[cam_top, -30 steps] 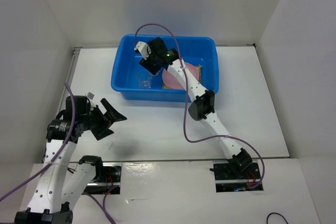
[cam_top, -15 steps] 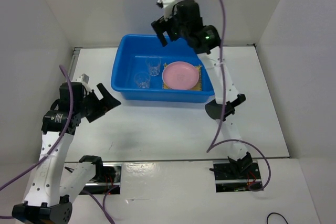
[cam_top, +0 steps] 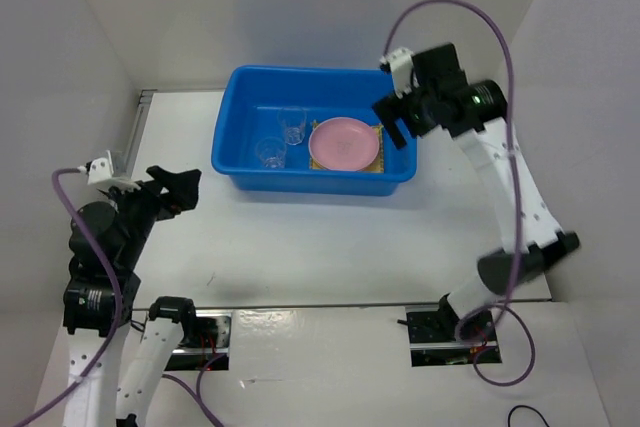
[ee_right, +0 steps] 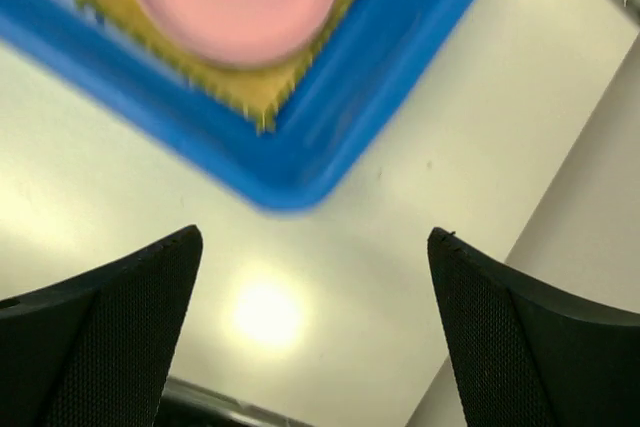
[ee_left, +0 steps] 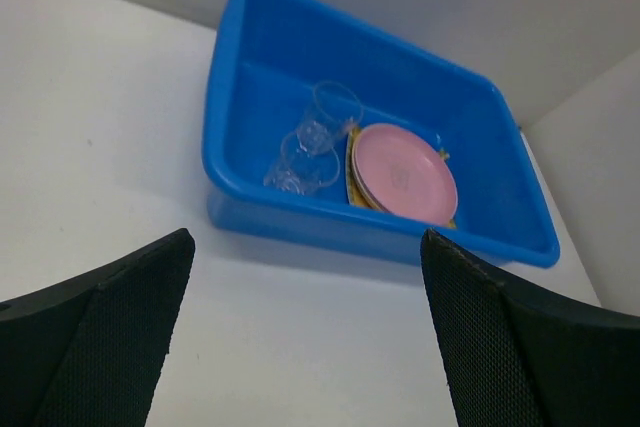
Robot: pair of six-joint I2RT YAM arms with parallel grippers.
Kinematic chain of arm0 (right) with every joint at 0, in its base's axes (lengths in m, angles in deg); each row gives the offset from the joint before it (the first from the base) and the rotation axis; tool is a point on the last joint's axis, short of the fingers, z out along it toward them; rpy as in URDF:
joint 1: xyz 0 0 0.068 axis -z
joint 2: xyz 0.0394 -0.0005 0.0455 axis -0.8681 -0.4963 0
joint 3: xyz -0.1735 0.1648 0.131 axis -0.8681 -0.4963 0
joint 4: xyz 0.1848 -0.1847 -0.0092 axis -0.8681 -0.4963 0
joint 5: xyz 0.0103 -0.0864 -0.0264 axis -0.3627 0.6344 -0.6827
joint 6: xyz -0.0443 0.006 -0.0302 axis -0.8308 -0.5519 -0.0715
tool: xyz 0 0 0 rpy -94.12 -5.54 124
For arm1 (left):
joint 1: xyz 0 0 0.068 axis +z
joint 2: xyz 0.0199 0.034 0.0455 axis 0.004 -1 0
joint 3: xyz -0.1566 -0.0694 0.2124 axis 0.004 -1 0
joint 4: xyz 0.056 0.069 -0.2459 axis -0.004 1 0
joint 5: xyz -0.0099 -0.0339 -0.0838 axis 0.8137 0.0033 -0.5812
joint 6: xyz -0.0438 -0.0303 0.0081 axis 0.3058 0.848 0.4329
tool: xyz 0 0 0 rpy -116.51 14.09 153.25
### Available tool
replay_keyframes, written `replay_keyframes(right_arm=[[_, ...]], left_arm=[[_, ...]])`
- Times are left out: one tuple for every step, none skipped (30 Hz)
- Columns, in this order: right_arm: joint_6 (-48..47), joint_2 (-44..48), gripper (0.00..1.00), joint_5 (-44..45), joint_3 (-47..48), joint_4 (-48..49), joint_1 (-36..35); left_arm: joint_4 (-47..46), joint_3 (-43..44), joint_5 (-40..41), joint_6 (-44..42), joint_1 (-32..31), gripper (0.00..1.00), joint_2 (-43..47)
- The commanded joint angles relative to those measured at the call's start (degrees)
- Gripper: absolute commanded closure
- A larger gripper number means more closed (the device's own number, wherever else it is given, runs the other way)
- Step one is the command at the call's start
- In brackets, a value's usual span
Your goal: Place the mixed dishes into the plastic bin
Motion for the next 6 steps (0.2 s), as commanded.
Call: replay_keyframes(right_arm=[[-0.81,21.0,0.02,3.21,-15.02,1.87,-0.75],[-0.81,23.77,0.02,4.97,-21.59,1.88,-0.75],[-0.81,25.97,0.02,4.98,-24.1,1.88,0.04],[-0.81,28.78,0.02,5.59,-26.03,1.88,0.91],[-0.81,29.67,0.02,7.08,-29.01,2.49,1.88],[-0.81,30.55,0.02,7.88,-30.0,3.02,3.54]], left_arm=[[-8.71,-2.73,5.42,-3.64,0.31,0.0,2.24],[-8.71,-2.73,5.43,-4.43,0.31,0.0,2.24],[-9.23,-2.74,5.43,-4.44,0.31,0.0,2.24],[-9.24,-3.26,5.43,-6.35,0.31,0.0,1.54],[-9.24,-3.26,5.43,-6.89,0.31,0.0,0.49],[-9.24,-3.26,5.43,-6.9,0.31,0.0,-0.13]])
